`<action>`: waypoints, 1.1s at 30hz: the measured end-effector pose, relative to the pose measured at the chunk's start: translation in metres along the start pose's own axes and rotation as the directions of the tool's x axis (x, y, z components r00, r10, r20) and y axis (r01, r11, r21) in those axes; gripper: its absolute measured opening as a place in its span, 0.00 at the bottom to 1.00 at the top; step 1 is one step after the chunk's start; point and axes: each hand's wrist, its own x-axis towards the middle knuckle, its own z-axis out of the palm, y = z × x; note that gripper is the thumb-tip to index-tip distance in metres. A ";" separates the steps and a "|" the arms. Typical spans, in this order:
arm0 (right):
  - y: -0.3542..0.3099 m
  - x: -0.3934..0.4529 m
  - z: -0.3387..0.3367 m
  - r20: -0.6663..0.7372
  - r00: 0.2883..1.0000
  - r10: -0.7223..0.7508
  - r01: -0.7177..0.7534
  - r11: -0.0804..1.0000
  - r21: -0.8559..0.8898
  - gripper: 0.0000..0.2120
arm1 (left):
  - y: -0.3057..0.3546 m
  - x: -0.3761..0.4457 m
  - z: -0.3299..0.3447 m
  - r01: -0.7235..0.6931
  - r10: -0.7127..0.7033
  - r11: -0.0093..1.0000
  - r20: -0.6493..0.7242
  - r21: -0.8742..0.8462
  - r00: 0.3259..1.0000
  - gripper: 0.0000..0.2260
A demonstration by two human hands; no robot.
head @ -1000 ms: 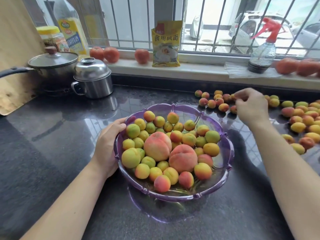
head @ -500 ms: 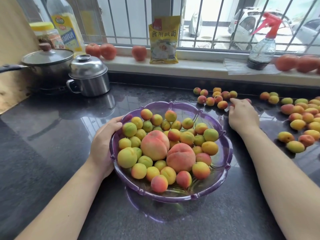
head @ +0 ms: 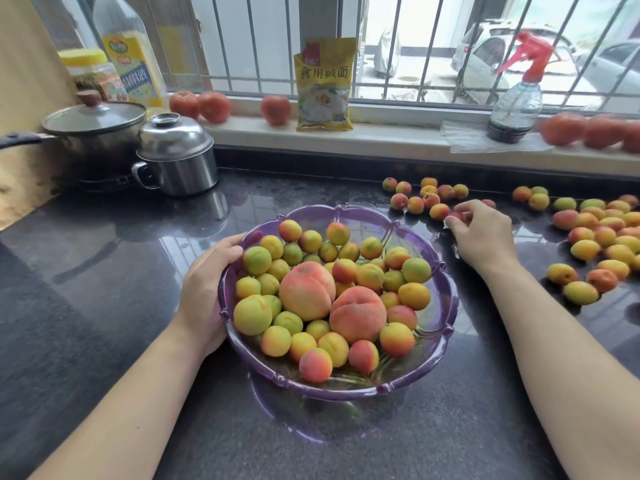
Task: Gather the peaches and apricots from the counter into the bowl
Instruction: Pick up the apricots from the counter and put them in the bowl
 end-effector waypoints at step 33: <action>-0.174 -0.083 -0.020 0.616 0.537 -0.576 0.705 0.708 0.046 0.14 | 0.004 -0.003 0.008 0.008 -0.010 1.000 -0.054 -0.030 0.999 0.23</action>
